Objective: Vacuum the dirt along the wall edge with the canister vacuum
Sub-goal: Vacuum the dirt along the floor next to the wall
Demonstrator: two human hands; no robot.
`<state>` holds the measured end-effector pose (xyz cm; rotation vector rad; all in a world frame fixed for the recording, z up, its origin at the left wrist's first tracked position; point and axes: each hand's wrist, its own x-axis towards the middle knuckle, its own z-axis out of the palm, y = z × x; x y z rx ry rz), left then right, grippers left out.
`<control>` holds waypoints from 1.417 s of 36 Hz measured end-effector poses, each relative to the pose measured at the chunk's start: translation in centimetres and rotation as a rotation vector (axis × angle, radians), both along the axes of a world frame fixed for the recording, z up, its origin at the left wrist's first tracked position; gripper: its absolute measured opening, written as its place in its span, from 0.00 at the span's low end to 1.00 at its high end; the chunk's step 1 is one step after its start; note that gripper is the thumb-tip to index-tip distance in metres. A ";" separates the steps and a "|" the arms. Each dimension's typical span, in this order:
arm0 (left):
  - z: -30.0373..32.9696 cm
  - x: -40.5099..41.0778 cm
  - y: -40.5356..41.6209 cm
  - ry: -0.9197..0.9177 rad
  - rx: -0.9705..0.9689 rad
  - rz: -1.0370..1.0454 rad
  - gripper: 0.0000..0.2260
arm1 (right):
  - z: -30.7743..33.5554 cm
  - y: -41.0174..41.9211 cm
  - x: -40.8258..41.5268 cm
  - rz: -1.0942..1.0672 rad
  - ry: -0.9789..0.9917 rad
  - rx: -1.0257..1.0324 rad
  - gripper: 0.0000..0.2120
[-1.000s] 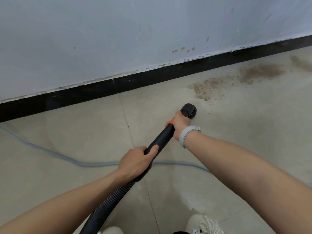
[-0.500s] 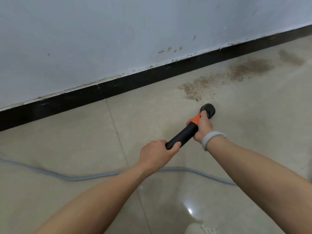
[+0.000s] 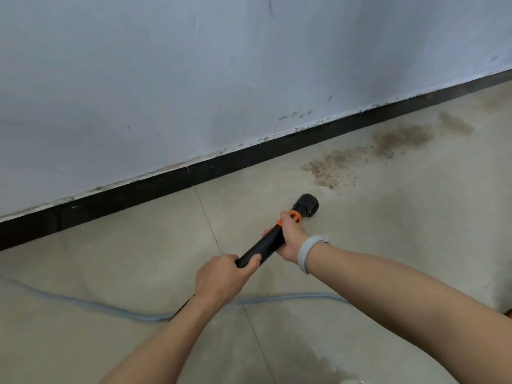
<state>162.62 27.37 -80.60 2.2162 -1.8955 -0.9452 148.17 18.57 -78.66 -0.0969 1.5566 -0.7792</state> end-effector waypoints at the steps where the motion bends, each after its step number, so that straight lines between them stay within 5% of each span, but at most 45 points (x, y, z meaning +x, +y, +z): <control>1: 0.3 0.0 -0.4 0.023 0.002 -0.001 0.27 | 0.6 -0.4 0.0 0.013 0.023 0.013 0.12; 7: 2.3 -0.4 -2.4 0.128 -0.032 0.067 0.27 | 4.1 -2.7 0.6 0.005 0.070 -0.040 0.13; 13: 2.8 -1.7 -4.8 0.157 -0.060 0.230 0.29 | 4.6 -5.1 1.6 0.059 -0.082 -0.110 0.10; 23: 3.9 -4.9 -8.8 -0.017 0.037 0.253 0.31 | 3.2 -9.2 -1.3 0.213 -0.090 -0.005 0.12; 30: 7.0 -9.4 -9.8 -0.009 0.081 0.377 0.32 | 5.1 -11.2 -4.8 0.387 -0.094 0.034 0.24; 40: 12.1 -12.9 -10.5 -0.163 0.103 0.403 0.30 | 7.9 -11.8 -8.9 0.268 -0.334 0.031 0.25; 45: 10.7 -11.5 -11.0 -0.042 0.048 0.508 0.31 | 7.8 -11.4 -6.6 0.270 -0.418 -0.034 0.22; 51: 4.8 -12.7 -9.2 0.162 0.051 0.709 0.30 | 3.3 -10.7 -5.6 0.448 -0.247 -0.029 0.24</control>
